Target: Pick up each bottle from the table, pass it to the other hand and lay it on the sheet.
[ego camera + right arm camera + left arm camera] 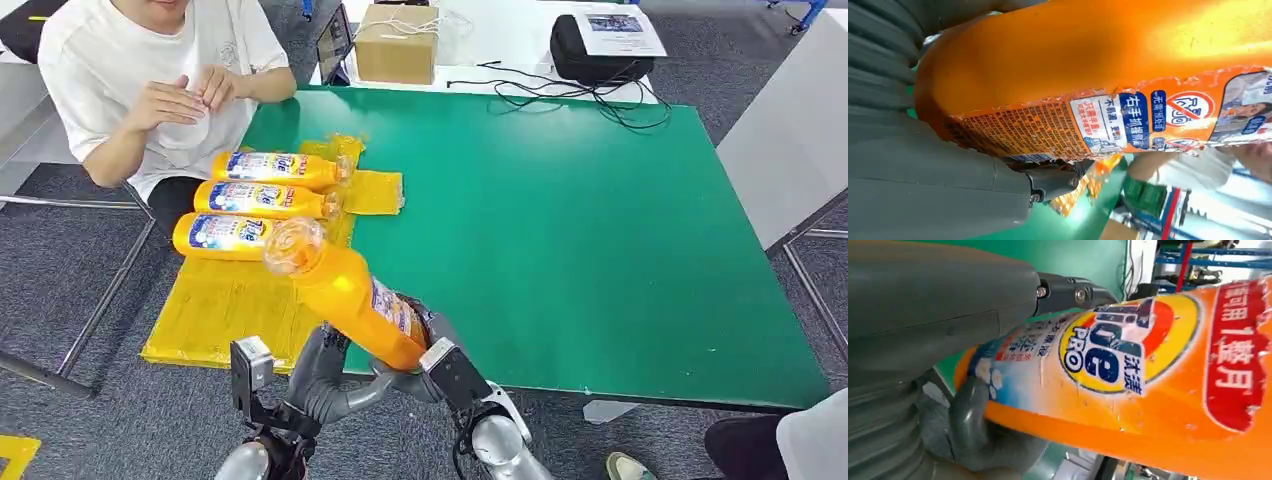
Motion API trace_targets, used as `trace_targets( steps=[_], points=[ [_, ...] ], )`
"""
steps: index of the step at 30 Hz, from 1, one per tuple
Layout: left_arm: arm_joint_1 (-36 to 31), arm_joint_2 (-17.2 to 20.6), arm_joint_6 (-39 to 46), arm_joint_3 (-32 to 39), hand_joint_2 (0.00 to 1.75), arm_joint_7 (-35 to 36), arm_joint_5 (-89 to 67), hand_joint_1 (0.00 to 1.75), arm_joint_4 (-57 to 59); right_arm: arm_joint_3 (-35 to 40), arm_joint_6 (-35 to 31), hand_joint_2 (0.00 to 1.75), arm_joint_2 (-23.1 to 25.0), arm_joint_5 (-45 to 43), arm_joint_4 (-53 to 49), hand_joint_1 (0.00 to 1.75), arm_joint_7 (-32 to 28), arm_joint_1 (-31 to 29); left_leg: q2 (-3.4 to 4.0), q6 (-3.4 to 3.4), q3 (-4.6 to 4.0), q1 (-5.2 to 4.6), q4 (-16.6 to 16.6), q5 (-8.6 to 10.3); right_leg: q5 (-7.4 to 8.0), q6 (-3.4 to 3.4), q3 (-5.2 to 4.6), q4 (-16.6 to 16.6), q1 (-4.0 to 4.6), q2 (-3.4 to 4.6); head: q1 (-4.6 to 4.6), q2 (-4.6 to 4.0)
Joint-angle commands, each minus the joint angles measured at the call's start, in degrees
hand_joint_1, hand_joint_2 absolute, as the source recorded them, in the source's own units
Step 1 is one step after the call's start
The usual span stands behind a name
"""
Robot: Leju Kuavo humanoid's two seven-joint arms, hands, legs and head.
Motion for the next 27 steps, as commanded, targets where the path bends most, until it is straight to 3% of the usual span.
trace_targets(
  steps=[1, 11, 17, 23, 24, 25, 26, 27],
  points=[
    [-1.9, 0.8, 0.1, -1.2, 1.75, 0.4, 0.0, 0.0, 4.0, 4.0, -0.2, 1.75, -1.8, -0.1, 5.6, 1.75, 0.1, -3.5, -0.03, -0.04, 0.26, 0.04, -0.1, -0.07, -0.05, -0.06, 0.27, -0.1, 0.03, 0.1, 0.02, 0.0],
    [-1.8, 0.6, -0.2, -1.0, 1.75, 0.5, 0.6, 0.0, 3.6, 5.2, 0.4, 1.75, -2.0, 0.7, 6.1, 1.75, 0.0, -3.7, -0.05, -0.04, 0.19, 0.03, -0.1, -0.05, -0.04, -0.05, 0.19, -0.1, 0.02, 0.06, 0.0, 0.0],
    [-3.8, -1.1, -1.0, 0.0, 1.75, 3.2, 5.1, 0.0, 5.0, 12.9, -1.5, 1.75, 0.1, 5.4, 19.0, 1.75, -2.1, -5.7, 0.01, -0.04, 0.23, 0.03, -0.1, -0.04, -0.01, -0.05, 0.22, -0.1, 0.02, 0.11, 0.02, 0.0],
    [-3.8, -3.5, -5.5, 4.2, 1.75, 5.3, 19.5, 0.0, 1.1, 15.9, 1.0, 1.75, 1.6, 3.4, 22.7, 1.75, -3.3, -6.1, -0.03, -0.04, 0.17, 0.03, 0.0, -0.04, -0.03, -0.05, 0.15, 0.0, 0.03, 0.08, 0.0, 0.0],
    [-3.7, -3.8, -7.5, 5.4, 1.75, 9.5, 26.9, 0.0, 0.4, 16.3, 1.9, 1.75, 1.9, 2.8, 24.3, 1.75, -2.8, -5.6, -0.05, -0.07, 0.29, 0.09, 0.0, -0.11, -0.09, -0.09, 0.29, 0.0, 0.08, 0.11, 0.02, 0.0],
    [-3.9, -3.6, -7.2, 5.3, 1.75, 9.6, 26.9, 0.09, 0.2, 16.5, 0.9, 1.75, 2.3, 2.8, 25.5, 1.75, -3.6, -5.3, -0.14, -0.06, 0.23, 0.07, 0.0, -0.07, -0.08, -0.07, 0.25, 0.0, 0.06, 0.0, 0.0, 0.0],
    [-4.0, -3.6, -7.3, 5.2, 1.75, 9.8, 27.0, 0.33, 0.6, 16.9, 0.2, 1.75, 2.4, 3.2, 26.3, 1.75, -4.0, -5.4, -0.14, -0.05, 0.18, 0.06, 0.0, -0.03, -0.06, -0.06, 0.19, -0.1, 0.05, -0.04, 0.02, 0.0],
    [-4.1, -3.6, -7.4, 5.0, 1.75, 10.0, 27.5, 0.28, 1.3, 17.0, -0.2, 1.75, 2.6, 2.9, 27.1, 1.75, -4.6, -5.5, -0.21, -0.08, 0.34, 0.11, 0.0, -0.12, -0.15, -0.1, 0.37, -0.1, 0.09, -0.04, 0.0, 0.0]
  ],
)
